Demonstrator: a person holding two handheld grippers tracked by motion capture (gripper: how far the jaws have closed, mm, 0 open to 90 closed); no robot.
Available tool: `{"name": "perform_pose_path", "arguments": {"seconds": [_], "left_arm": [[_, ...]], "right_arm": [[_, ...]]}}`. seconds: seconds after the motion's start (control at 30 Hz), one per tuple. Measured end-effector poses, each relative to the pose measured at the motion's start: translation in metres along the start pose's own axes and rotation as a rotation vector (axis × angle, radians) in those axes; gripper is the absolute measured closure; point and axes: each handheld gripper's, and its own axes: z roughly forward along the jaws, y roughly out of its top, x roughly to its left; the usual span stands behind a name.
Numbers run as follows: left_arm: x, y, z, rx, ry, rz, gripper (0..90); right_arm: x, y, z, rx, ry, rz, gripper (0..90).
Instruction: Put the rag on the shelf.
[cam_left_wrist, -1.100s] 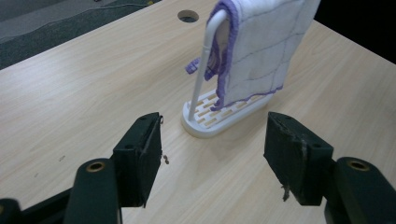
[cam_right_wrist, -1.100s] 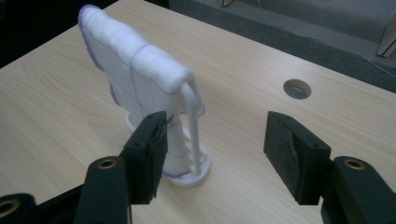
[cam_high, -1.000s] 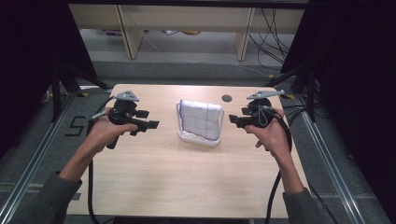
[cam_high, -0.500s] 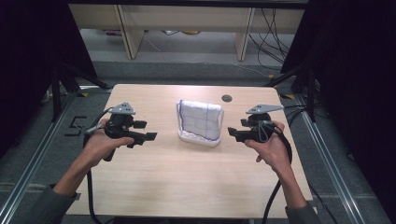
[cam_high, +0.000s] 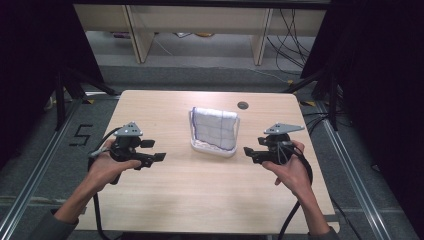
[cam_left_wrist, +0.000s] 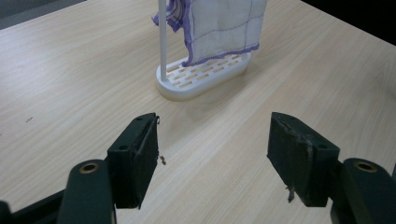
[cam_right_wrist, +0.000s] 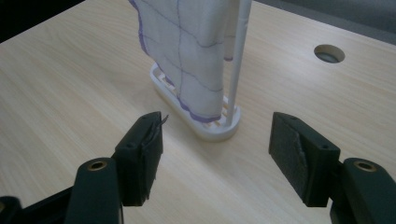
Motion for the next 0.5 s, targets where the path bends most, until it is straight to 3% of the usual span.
{"name": "perform_pose_path", "arguments": {"seconds": [0.07, 0.1, 0.13, 0.17, 0.2, 0.33, 0.37, 0.4, 0.43, 0.47, 0.5], "left_arm": [[-0.001, -0.004, -0.001, 0.014, -0.005, 0.012, 32.4], [-0.003, -0.007, 0.0, 0.0, -0.006, -0.003, 32.1], [-0.003, -0.009, 0.0, 0.01, -0.014, 0.008, 31.9], [-0.004, -0.012, 0.001, -0.003, -0.015, -0.005, 31.8], [-0.006, -0.014, 0.002, -0.002, -0.013, -0.004, 31.5], [-0.009, -0.021, 0.003, 0.004, -0.017, 0.006, 30.9], [-0.008, -0.022, 0.001, 0.021, -0.016, 0.026, 30.6], [-0.011, -0.024, 0.002, 0.001, -0.011, 0.008, 30.4], [-0.011, -0.026, 0.002, 0.004, -0.01, 0.013, 30.4], [-0.012, -0.028, 0.002, -0.004, -0.006, 0.008, 30.2], [-0.012, -0.03, 0.001, 0.004, -0.006, 0.021, 30.0]], "right_arm": [[0.004, -0.003, -0.001, -0.006, 0.004, 0.019, 34.5], [0.007, -0.005, 0.0, -0.002, 0.015, 0.043, 33.8], [0.007, -0.007, 0.0, -0.005, 0.013, 0.025, 33.2], [0.011, -0.009, 0.0, 0.003, 0.014, 0.044, 32.9], [0.011, -0.011, 0.001, 0.0, 0.017, 0.018, 32.7], [0.018, -0.019, 0.005, 0.008, 0.035, 0.029, 30.7], [0.019, -0.021, 0.005, 0.016, 0.037, 0.029, 29.9], [0.023, -0.023, 0.005, 0.02, 0.035, 0.052, 29.8], [0.021, -0.025, 0.006, 0.012, 0.034, 0.019, 29.7], [0.024, -0.028, 0.007, 0.007, 0.047, 0.041, 29.8], [0.023, -0.03, 0.008, 0.007, 0.038, 0.028, 29.8]]}}
